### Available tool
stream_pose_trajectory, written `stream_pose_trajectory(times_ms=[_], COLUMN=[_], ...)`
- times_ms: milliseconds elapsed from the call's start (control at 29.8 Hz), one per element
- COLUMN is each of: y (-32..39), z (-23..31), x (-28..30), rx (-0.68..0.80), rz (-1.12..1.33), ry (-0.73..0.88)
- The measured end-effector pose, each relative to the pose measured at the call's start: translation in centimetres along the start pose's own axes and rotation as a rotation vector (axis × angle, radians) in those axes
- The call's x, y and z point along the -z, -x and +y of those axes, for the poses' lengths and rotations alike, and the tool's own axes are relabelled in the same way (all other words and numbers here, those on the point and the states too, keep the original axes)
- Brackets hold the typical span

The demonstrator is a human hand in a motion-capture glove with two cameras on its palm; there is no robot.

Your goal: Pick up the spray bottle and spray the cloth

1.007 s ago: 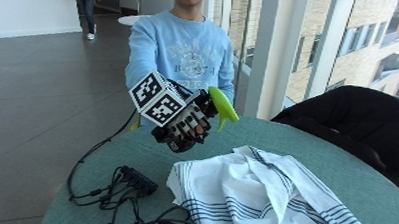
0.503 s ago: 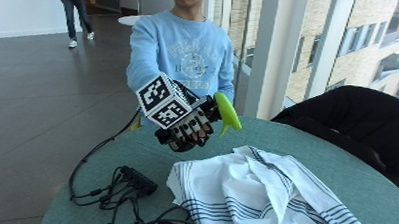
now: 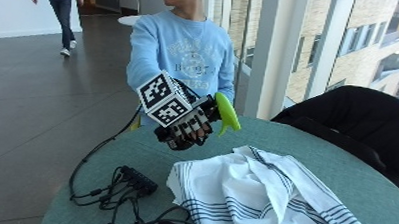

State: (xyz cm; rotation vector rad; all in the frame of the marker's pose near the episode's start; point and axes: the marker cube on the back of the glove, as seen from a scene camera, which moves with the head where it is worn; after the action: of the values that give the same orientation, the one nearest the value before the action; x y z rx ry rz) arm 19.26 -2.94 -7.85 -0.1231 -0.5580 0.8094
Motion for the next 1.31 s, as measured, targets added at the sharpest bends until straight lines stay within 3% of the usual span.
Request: stream_pose_trajectory(times_ms=[973,1141,1309], y=[1.4,3.0,6.4], z=[-0.2,0.3,1.5], x=[-1.7,-2.0,-3.7], rx=[0.0,0.079,0.262], rz=[0.06,-0.002,-0.119], ry=[0.003,-0.056,-0.116])
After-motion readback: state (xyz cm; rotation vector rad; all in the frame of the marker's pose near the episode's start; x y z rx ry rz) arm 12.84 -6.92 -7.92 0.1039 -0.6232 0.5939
